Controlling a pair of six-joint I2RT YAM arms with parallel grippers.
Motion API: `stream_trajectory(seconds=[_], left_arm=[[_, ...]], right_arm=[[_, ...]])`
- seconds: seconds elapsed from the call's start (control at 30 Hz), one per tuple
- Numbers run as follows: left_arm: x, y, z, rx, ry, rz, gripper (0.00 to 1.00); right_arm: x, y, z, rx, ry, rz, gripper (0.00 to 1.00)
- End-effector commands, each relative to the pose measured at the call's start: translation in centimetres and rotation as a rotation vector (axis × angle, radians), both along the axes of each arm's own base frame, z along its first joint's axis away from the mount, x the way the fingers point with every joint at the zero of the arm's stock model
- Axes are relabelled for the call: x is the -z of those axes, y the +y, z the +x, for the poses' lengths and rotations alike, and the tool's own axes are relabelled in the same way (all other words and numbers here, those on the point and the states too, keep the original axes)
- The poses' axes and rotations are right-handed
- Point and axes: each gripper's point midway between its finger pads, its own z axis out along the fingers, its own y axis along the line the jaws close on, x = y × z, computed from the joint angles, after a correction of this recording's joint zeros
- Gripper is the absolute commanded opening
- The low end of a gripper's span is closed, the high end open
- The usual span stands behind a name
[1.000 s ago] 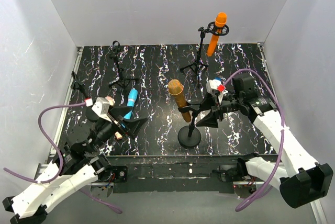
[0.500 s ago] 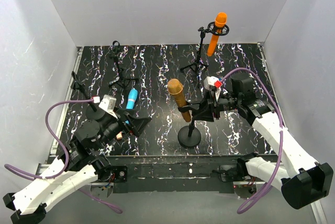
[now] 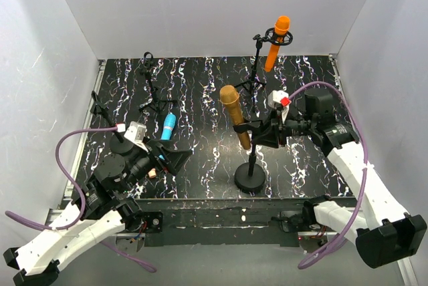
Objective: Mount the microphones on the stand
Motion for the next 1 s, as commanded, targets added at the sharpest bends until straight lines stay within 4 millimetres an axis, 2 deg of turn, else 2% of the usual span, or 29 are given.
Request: stream_trajectory(seconds=[0.0, 0.17, 0.3, 0.43, 0.47, 0.6, 0.73, 0.83, 0.93, 0.97], left_arm=[[-1.3, 0.9, -0.3, -0.019, -0.014, -0.018, 0.98], [-1.5, 1.6, -0.6, -0.031, -0.025, -0.023, 0.98], [-1.5, 2.2, -0.7, -0.045, -0.036, -0.02, 0.98], [-1.5, 2.6, -0.9, -0.051, -0.044, -0.018, 0.98], [-1.4, 2.7, -1.0, -0.051, -0.044, -0.015, 0.98], [-1.2, 2.8, -1.1, -0.049, -0.045, -0.012, 0.98], [-1.0, 2.8, -1.2, -0.041, -0.051, 0.0, 0.98], [-0.9, 2.8, -1.0, -0.049, -0.056, 0.01, 0.98], [-0.7, 2.6, -0.6, -0.054, -0.06, 0.029, 0.98], [-0.8, 2.5, -0.5, -0.055, -0.066, 0.029, 0.98]], right_arm=[[-5.1, -1.7, 1.3, 0.067, -0.173, 0.047, 0.01], [-6.9, -4.4, 3.4, 0.22, -0.244, 0.026, 0.01], [-8.8, -7.1, 6.0, 0.386, -0.329, -0.025, 0.01], [-10.7, -10.0, 9.7, 0.561, -0.379, -0.062, 0.01], [-11.1, -11.2, 11.0, 0.623, -0.381, -0.065, 0.01], [-13.8, -15.2, 15.6, 0.796, -0.375, 0.006, 0.01], [-15.6, -18.8, 20.2, 0.921, -0.413, 0.04, 0.01], [-16.2, -20.4, 23.5, 0.965, -0.44, 0.066, 0.01], [-15.9, -21.0, 26.4, 0.98, -0.455, 0.107, 0.01], [-15.8, -20.7, 26.9, 0.963, -0.457, 0.13, 0.01]])
